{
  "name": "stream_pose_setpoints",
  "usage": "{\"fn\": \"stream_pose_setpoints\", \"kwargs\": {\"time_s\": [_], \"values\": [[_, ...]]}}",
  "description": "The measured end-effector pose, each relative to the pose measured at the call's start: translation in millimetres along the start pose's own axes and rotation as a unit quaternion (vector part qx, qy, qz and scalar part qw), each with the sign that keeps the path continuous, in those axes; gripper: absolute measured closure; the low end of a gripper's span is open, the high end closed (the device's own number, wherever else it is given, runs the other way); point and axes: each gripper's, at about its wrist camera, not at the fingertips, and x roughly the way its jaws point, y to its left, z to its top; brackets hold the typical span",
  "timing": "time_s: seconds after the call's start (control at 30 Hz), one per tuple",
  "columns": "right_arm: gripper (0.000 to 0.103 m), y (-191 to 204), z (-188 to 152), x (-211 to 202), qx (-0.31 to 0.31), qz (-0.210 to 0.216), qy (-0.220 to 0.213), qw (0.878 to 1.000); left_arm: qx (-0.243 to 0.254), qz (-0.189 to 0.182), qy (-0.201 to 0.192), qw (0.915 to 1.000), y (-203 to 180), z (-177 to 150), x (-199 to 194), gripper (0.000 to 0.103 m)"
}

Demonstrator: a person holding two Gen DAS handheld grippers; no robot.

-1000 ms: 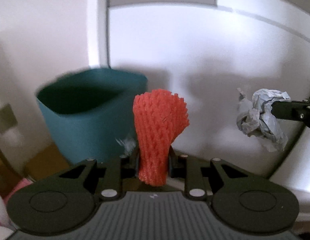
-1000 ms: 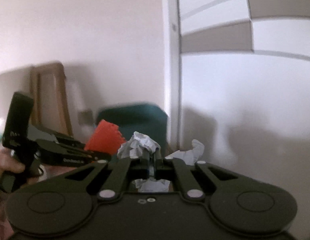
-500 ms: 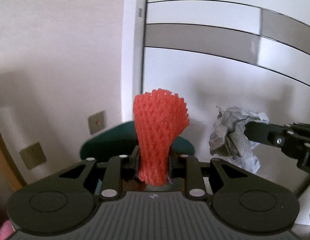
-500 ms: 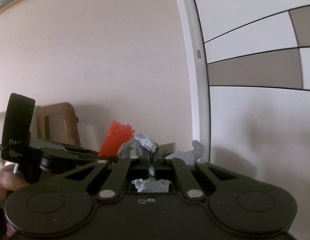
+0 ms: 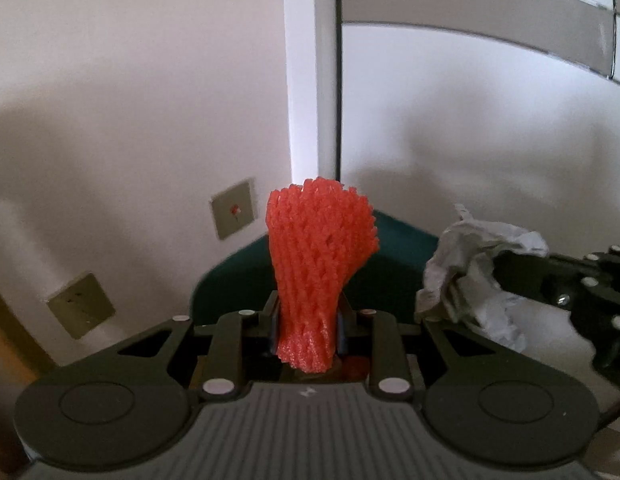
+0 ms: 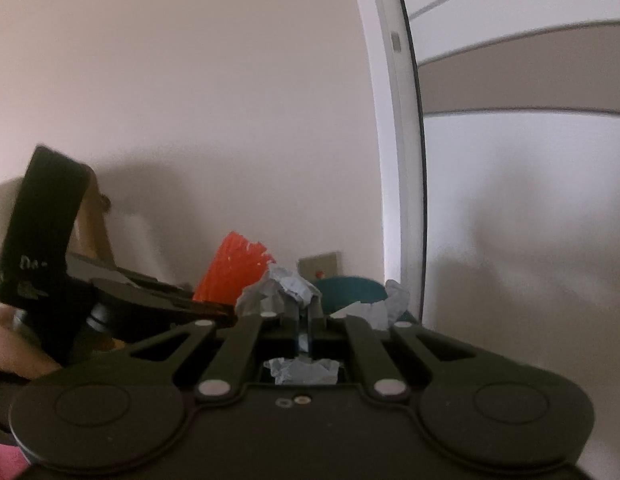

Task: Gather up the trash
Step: 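Lift both held items up over the green trash bin, then open the left tool over the bin while the right tool releases the grey paper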

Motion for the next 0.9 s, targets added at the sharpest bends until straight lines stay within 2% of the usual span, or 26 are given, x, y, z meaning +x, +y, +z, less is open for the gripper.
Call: {"fn": "stream_pose_setpoints", "kwargs": {"time_s": [0.23, 0.4, 0.47, 0.57, 0.6, 0.7, 0.73, 0.8, 0.83, 0.87, 0.9], "values": [[0.101, -1.2, -24.0, 24.8, -0.016, -0.017, 0.034, 0.999, 0.007, -0.007, 0.042, 0.9991, -3.1, -2.9, 38.0, 0.078], [0.099, -0.1, -33.8, 38.8, -0.032, -0.030, 0.065, 0.997, 0.041, -0.002, 0.074, 0.9964, -16.5, -10.3, 60.8, 0.078], [0.094, 2.3, -36.5, 40.2, -0.045, -0.033, 0.073, 0.996, 0.045, 0.000, 0.084, 0.9954, -18.7, -12.1, 65.5, 0.078], [0.092, 5.0, -37.2, 40.0, -0.050, -0.038, 0.080, 0.995, 0.051, -0.003, 0.091, 0.9946, -21.8, -14.0, 68.2, 0.078], [0.088, 6.0, -37.3, 39.8, -0.053, -0.040, 0.082, 0.994, 0.053, -0.005, 0.094, 0.9941, -22.7, -14.2, 68.8, 0.078], [0.083, 9.2, -34.4, 42.6, -0.070, -0.056, 0.083, 0.993, 0.061, -0.006, 0.107, 0.9923, -26.6, -16.4, 71.8, 0.073], [0.082, 9.1, -33.9, 43.0, -0.074, -0.056, 0.085, 0.992, 0.063, -0.004, 0.109, 0.9920, -28.0, -16.7, 71.9, 0.069], [0.081, 8.7, -32.6, 40.3, -0.076, -0.059, 0.085, 0.992, 0.069, 0.002, 0.103, 0.9922, -31.2, -17.5, 68.5, 0.050], [0.077, 8.6, -32.6, 36.8, -0.074, -0.060, 0.082, 0.992, 0.071, 0.002, 0.096, 0.9928, -32.5, -17.9, 65.2, 0.034], [0.074, 8.0, -32.7, 31.9, -0.071, -0.058, 0.080, 0.993, 0.074, 0.002, 0.087, 0.9935, -33.7, -17.7, 61.2, 0.026], [0.073, 7.1, -33.6, 25.6, -0.068, -0.058, 0.077, 0.993, 0.077, 0.002, 0.079, 0.9939, -35.1, -17.6, 56.8, 0.026]]}}
